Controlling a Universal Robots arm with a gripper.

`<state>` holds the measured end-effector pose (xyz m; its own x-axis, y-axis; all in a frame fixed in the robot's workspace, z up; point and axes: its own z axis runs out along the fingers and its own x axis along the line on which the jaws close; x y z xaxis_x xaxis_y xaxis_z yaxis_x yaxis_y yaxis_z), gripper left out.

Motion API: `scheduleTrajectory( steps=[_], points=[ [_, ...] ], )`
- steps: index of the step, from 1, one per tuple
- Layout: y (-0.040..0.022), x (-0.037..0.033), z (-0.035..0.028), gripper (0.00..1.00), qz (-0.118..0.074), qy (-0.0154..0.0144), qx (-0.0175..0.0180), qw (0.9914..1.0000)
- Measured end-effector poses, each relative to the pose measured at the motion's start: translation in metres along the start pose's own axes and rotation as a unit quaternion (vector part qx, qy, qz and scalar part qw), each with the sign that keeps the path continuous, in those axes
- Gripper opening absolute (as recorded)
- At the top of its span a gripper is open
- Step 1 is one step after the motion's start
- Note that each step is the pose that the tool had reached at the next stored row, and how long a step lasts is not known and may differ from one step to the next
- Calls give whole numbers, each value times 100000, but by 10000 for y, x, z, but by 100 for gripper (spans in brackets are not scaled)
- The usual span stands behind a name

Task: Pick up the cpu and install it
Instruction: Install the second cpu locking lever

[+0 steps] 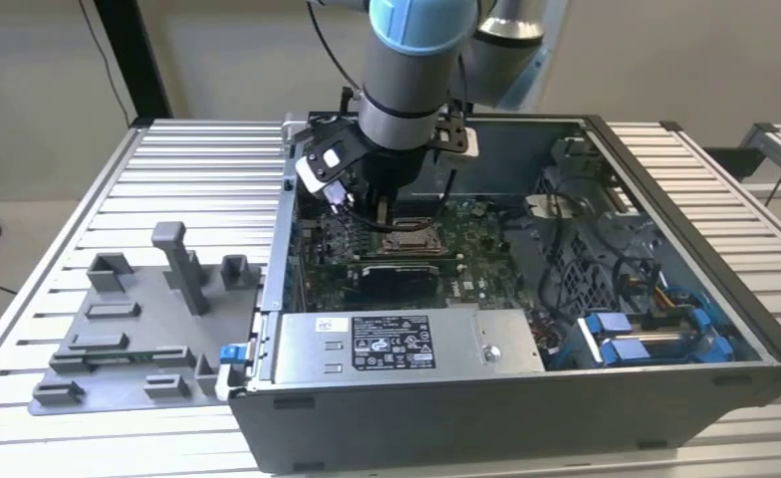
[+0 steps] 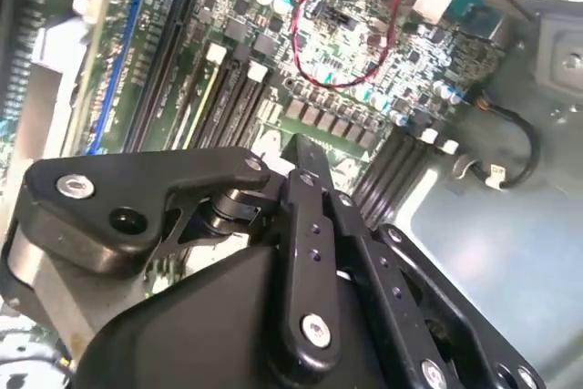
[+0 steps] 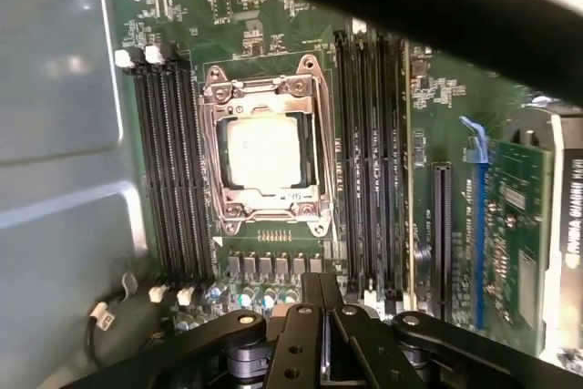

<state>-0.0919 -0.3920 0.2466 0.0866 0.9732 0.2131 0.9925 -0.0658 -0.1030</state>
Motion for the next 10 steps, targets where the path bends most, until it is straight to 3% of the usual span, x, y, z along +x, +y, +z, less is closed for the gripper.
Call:
scheduleTrajectory(
  steps=[1,5,6,10],
  points=[
    [3,3,-9,0,37,-410,-43,99999],
    [25,8,-29,0,276,-2830,-254,99959],
    [28,11,-40,0,329,-3312,-301,99944],
    [37,32,-127,0,357,-3824,-432,99925]
  ],
)
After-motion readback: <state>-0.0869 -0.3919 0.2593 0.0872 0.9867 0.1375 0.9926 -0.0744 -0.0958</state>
